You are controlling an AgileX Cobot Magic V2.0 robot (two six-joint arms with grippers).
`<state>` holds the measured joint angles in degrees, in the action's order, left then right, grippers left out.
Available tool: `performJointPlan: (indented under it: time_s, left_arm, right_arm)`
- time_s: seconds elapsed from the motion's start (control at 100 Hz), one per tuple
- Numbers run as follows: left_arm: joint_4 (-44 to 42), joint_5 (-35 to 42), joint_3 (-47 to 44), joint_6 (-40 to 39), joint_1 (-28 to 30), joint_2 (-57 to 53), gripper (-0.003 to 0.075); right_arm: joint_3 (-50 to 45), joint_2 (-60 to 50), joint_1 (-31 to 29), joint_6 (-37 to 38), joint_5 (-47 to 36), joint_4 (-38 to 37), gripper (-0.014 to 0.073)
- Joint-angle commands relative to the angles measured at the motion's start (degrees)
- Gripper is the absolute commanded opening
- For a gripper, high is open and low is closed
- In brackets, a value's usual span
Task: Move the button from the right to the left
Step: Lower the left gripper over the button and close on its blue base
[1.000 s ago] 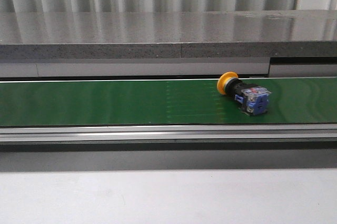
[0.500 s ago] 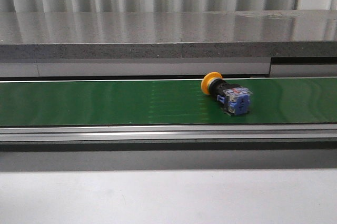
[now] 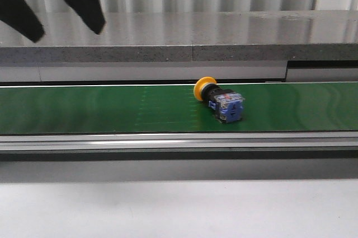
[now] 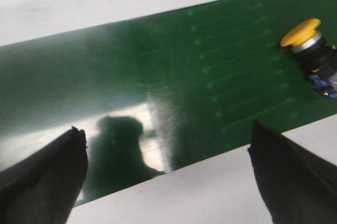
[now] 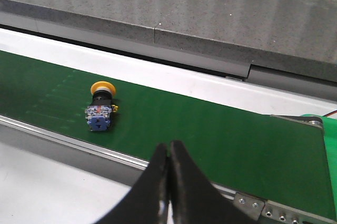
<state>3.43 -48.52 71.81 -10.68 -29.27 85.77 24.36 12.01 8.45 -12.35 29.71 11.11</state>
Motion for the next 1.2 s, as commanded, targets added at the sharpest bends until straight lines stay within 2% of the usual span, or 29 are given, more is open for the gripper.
performJointPlan:
  time_s: [0.0, 0.16, 0.25, 0.41, 0.74, 1.19]
  left_arm:
    - [2.5, 1.4, 4.7, -1.0, -2.2, 1.4, 0.0607]
    - [6.4, 5.7, 8.0, -1.0, -3.4, 5.5, 0.0607]
    - [11.0, 4.3, 9.6, -0.9, -3.4, 7.2, 0.0608]
    - [11.0, 1.4, 13.1, -1.5, -4.3, 10.5, 0.0607]
    - [4.3, -0.4, 17.1, -11.5, -9.0, 14.5, 0.0607]
    - [3.6, 0.0, 17.4, -13.2, -9.5, 19.9, 0.0607]
  right_arm:
    - [1.4, 0.5, 0.1, -0.4, -4.6, 0.5, -0.0066]
    - [1.4, 0.5, 0.1, -0.4, -4.6, 0.5, -0.0066]
    - [1.4, 0.5, 0.1, -0.4, -4.6, 0.5, -0.0066]
    - [1.4, 0.5, 0.1, -0.4, -4.6, 0.5, -0.0066]
    - [1.4, 0.5, 0.1, -0.4, -4.6, 0.5, -0.0066]
    - [1.4, 0.5, 0.1, -0.4, -4.6, 0.5, -0.0066]
